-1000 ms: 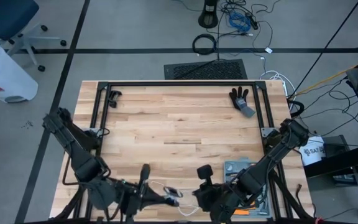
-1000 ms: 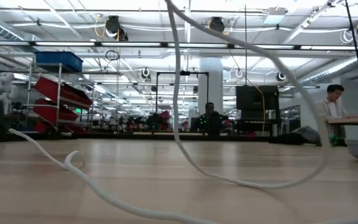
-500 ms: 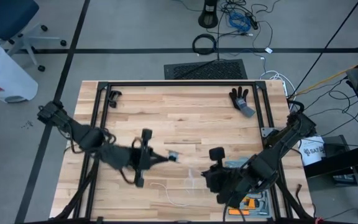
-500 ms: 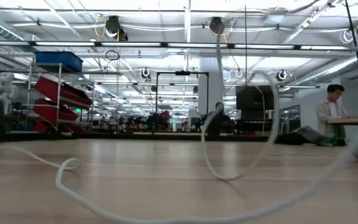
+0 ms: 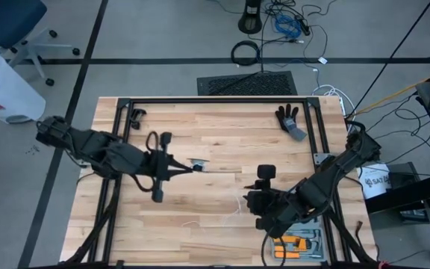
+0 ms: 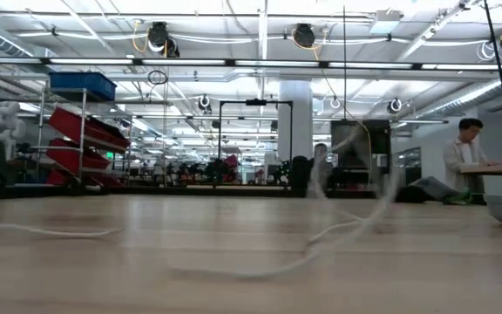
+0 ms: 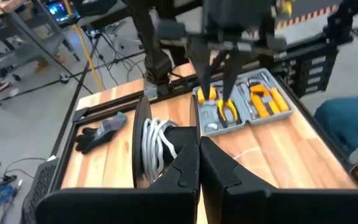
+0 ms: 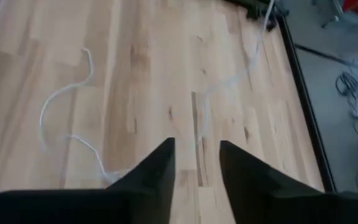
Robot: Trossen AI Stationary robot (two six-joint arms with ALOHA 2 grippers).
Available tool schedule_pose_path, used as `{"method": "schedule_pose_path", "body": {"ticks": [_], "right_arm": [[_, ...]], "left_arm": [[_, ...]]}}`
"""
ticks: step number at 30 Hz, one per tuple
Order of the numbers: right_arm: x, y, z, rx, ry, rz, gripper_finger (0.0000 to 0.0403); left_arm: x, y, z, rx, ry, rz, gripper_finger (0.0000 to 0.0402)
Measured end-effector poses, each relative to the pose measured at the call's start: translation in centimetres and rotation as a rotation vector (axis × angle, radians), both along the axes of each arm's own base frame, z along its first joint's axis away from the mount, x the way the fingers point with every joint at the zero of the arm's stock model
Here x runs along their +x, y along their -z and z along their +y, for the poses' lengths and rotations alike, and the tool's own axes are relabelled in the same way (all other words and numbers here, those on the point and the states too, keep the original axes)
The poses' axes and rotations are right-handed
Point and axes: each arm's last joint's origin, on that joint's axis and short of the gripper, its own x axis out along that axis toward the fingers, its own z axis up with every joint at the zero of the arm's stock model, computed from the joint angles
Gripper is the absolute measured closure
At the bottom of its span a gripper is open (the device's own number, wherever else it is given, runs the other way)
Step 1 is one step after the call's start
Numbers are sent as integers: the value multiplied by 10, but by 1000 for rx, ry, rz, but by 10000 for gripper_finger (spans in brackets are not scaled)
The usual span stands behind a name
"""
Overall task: Coil cords
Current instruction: Coil the white cable wire onto the spool
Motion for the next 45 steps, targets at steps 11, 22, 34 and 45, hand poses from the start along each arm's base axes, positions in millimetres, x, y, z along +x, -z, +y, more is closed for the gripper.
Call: {"method": "schedule_pose_path", "body": {"ticks": [11,22,34,45], "right_arm": [[36,47,-1,-33,-33,-217,255],[51,93,-10,-44,-86,-457,275],[48,76,-2,9,-178,-419,275],[29,76,-5,152,-210,-265,275]], "left_arm": [[-6,3,-22,-93,96,28,400],[-3,13,-71,44,304,-7,400],[12,56,-92,86,350,-38,400],[-33,91,-45,-26,281,-242,400]]}}
